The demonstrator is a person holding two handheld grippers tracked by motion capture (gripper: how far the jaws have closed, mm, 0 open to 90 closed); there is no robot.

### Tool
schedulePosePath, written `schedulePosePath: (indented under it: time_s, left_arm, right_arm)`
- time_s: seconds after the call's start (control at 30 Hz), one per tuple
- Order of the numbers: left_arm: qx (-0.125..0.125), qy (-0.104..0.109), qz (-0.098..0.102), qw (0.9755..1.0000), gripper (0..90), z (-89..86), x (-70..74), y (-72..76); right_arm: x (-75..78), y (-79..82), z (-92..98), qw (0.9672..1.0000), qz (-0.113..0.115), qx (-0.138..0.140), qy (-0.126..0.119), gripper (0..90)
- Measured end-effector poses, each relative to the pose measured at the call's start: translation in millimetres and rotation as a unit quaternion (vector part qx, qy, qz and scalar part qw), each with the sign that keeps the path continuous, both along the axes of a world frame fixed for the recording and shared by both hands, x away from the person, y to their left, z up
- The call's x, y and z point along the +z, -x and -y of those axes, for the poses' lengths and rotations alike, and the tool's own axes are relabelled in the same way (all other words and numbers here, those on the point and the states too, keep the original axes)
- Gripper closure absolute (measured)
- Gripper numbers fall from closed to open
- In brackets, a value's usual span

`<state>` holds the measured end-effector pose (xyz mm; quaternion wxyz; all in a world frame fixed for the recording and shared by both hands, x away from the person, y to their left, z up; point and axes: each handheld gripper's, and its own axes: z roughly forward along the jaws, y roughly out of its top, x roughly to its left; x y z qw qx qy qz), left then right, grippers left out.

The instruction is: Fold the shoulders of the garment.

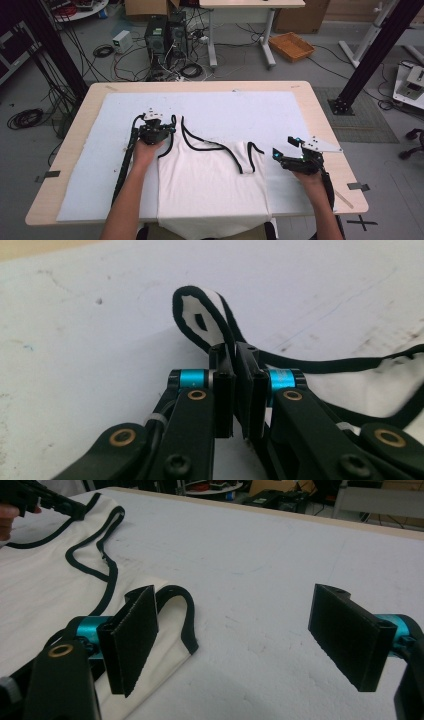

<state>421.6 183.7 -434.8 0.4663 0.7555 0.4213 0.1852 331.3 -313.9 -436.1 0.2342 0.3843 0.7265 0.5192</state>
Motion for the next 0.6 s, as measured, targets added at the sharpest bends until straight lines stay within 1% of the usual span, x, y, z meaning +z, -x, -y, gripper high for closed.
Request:
schedulePosePath:
  time_s: [0.07, 0.1, 0.13, 0.17, 0.2, 0.23, 0.27, 0.3, 0.33, 0.37, 0.43, 0.47, 0.5, 0.57, 0.6]
  left_arm:
    - [-0.01, 0.023, 0.017, 0.9995, 85.8, -3.4, 2.8, 8.4]
    - [-0.017, 0.034, 0.027, 0.9989, 85.8, -5.2, 4.2, 13.3]
    - [-0.017, 0.034, 0.027, 0.9989, 85.8, -5.2, 4.2, 13.3]
    - [-0.035, 0.049, 0.041, 0.9973, 85.8, -7.6, 6.4, 22.7]
    - [-0.048, 0.052, 0.051, 0.9962, 85.7, -8.2, 7.2, 28.7]
    - [-0.056, 0.051, 0.058, 0.9954, 85.7, -8.2, 7.8, 33.4]
    - [-0.08, 0.046, 0.072, 0.9932, 85.7, -8.9, 9.1, 43.8]
    - [-0.093, 0.043, 0.081, 0.9914, 85.6, -9.5, 9.9, 50.8]
    - [-0.093, 0.043, 0.081, 0.9914, 85.6, -9.5, 9.9, 50.8]
    - [-0.105, 0.042, 0.09, 0.9895, 85.6, -9.8, 10.3, 57.4]
    - [-0.125, 0.036, 0.1, 0.9864, 85.5, -9.9, 10.7, 66.9]
    - [-0.125, 0.036, 0.1, 0.9864, 85.4, -9.9, 10.7, 66.9]
    - [-0.143, 0.031, 0.107, 0.9834, 85.4, -9.5, 9.8, 76.4]
    - [-0.158, 0.025, 0.112, 0.9808, 84.9, -10.1, 7.5, 86.9]
    - [-0.167, 0.028, 0.11, 0.9794, 84.3, -11.0, 5.9, 91.9]
  right_arm:
    - [0.3, 1.0, -0.8, 1.0, -0.002, 0.001, -0.001, 19.9]
    - [0.3, 1.2, -0.9, 1.0, 0.001, 0.003, 0.001, 19.9]
    - [0.3, 1.2, -0.9, 1.0, 0.001, 0.003, 0.001, 19.9]
    - [0.4, 1.8, -1.3, 1.0, 0.001, 0.004, 0.001, 19.9]
    - [0.6, 2.4, -1.6, 1.0, 0.001, 0.006, 0.002, 19.9]
    - [1.0, 3.3, -2.1, 1.0, 0.001, 0.007, 0.001, 19.9]
    - [1.1, 3.6, -2.3, 1.0, 0.001, 0.007, 0.001, 19.9]
    - [1.1, 3.7, -2.4, 1.0, 0.001, 0.008, 0.002, 19.9]
    - [1.1, 3.7, -2.4, 1.0, 0.001, 0.008, 0.002, 19.9]
    - [1.0, 3.7, -2.7, 1.0, 0.001, 0.01, 0.002, 19.9]
    - [0.9, 3.9, -3.9, 0.9999, -0.002, 0.01, 0.003, 19.9]
    - [0.9, 3.9, -3.9, 0.9999, -0.002, 0.01, 0.003, 19.9]
    - [0.9, 3.9, -4.4, 0.9999, -0.002, 0.011, 0.003, 19.9]
    - [1.5, 5.0, -5.6, 0.9999, -0.001, 0.013, 0.002, 19.9]
    - [1.7, 5.5, -6.2, 0.9999, -0.002, 0.014, 0.001, 19.9]
